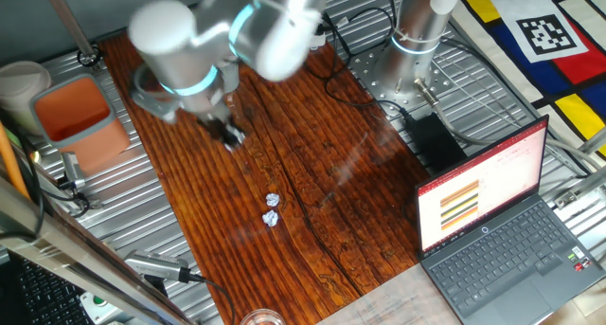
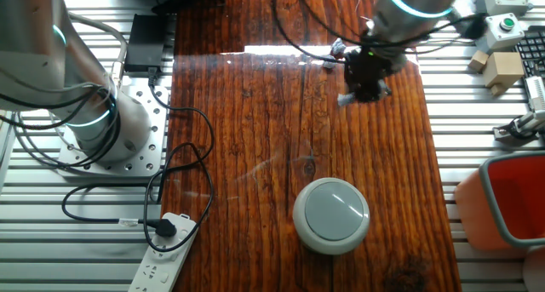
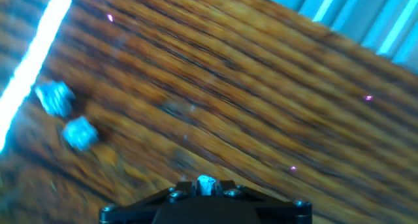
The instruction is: Put the garbage in the trash can
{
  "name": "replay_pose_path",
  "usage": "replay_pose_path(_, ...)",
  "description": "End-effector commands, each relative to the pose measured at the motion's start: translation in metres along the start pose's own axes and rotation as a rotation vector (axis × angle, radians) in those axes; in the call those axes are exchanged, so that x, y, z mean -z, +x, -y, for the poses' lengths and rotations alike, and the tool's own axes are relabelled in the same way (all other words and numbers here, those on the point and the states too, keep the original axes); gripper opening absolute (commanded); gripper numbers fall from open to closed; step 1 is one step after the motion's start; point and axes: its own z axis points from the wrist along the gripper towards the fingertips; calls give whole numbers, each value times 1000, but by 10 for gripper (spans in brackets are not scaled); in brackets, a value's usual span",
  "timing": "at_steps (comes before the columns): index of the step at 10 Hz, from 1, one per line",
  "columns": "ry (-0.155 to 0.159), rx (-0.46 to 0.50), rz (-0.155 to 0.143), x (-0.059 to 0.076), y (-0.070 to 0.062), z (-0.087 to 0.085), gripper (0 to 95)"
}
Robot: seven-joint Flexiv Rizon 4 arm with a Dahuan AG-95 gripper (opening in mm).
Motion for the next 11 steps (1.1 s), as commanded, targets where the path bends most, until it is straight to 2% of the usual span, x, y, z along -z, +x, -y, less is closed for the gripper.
replay_pose_path(1,10,108,-66,27,25,35,0)
replay_pose_path(3,10,102,-50,26,24,36,0)
replay_pose_path(4,30,91,-47,30,26,32,0)
replay_pose_path(5,36,95,-36,29,30,31,0)
replay_pose_path(6,42,93,-42,26,32,31,0)
replay_pose_path(8,47,95,-29,26,32,31,0)
replay_pose_path(9,72,85,-31,26,32,31,0)
replay_pose_path(10,96,60,-12,26,32,31,0)
replay_pose_path(11,116,-11,31,26,32,31,0)
